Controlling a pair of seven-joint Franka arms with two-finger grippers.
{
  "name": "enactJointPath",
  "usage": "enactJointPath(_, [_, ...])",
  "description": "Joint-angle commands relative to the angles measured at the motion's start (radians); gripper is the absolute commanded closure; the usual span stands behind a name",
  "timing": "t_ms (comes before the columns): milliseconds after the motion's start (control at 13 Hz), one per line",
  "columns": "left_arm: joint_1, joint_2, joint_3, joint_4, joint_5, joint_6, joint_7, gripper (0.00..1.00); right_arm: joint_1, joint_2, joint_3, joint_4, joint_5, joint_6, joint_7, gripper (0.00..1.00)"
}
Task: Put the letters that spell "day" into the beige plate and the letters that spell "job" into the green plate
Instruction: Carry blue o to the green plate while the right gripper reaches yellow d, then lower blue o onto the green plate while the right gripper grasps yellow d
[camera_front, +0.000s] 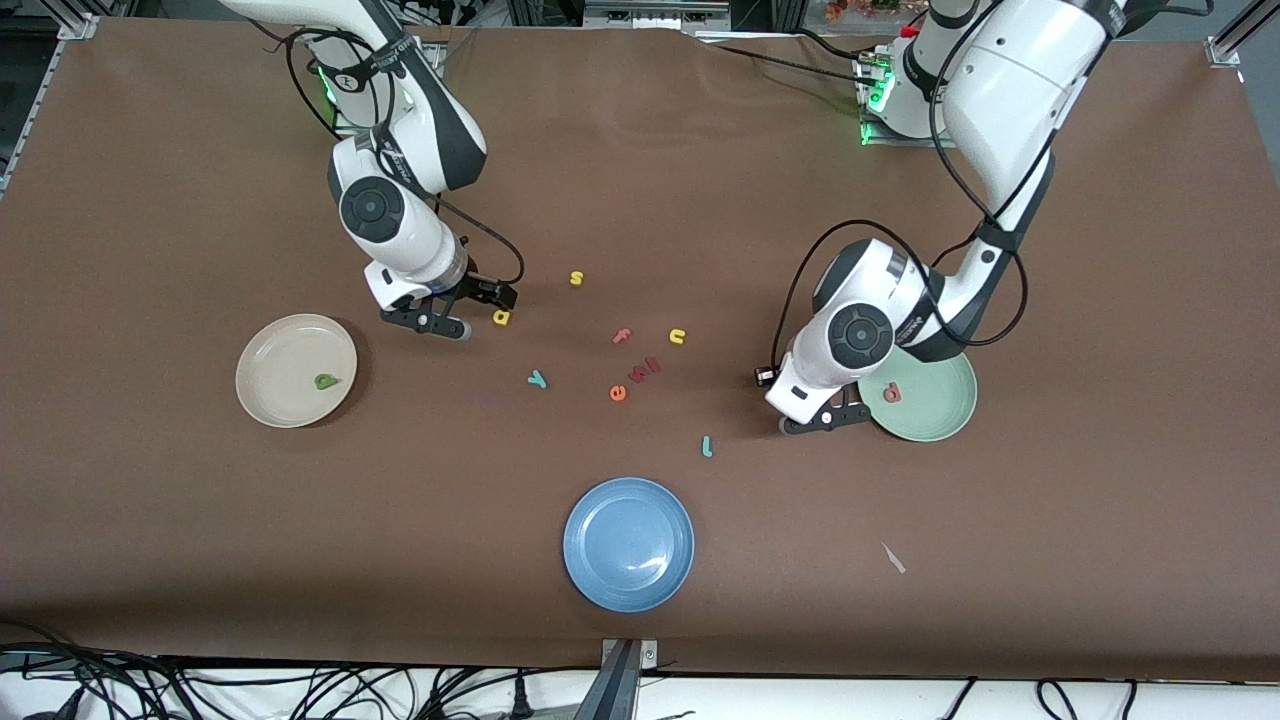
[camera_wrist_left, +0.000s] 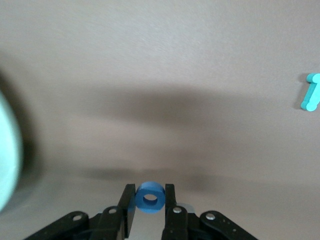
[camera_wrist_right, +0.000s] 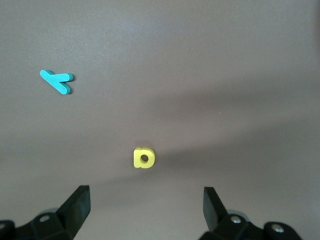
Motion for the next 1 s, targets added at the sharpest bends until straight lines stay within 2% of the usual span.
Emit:
enactJointPath(0, [0.039, -0.076, -0.004, -0.016, 0.033, -0.074, 0.051, 0.98, -0.003, -0.041, 0.023, -0.066, -0.039, 0.071, 0.05, 0.0])
enactJointPath(154, [0.062, -0.108, -0.005, -0.016, 0.033, -0.13, 0.115, 0.98, 0.019, -0.028, 0.023, -0.072, -0.046, 0.089, 0.051, 0.0])
enactJointPath(386, [0.131, -0.15, -0.01, -0.018, 0.021, -0.2, 0.22, 0.97, 0.041, 0.027, 0.021, -0.066, -0.124, 0.089, 0.053, 0.0])
enactJointPath(617, [0.202, -0.179, -0.01, -0.03, 0.02, -0.288, 0.345, 0.98, 0.04, 0.053, 0.018, -0.06, -0.129, 0.109, 0.053, 0.0])
enactJointPath(772, [0.278, -0.173, -0.012, -0.047, 0.016, -0.3, 0.442, 0.98, 0.037, 0.071, 0.017, -0.053, -0.128, 0.128, 0.053, 0.0])
enactJointPath(926, [0.3, -0.174, -0.012, -0.12, 0.011, -0.242, 0.487, 0.99, 0.036, 0.1, 0.017, -0.052, -0.128, 0.169, 0.054, 0.0])
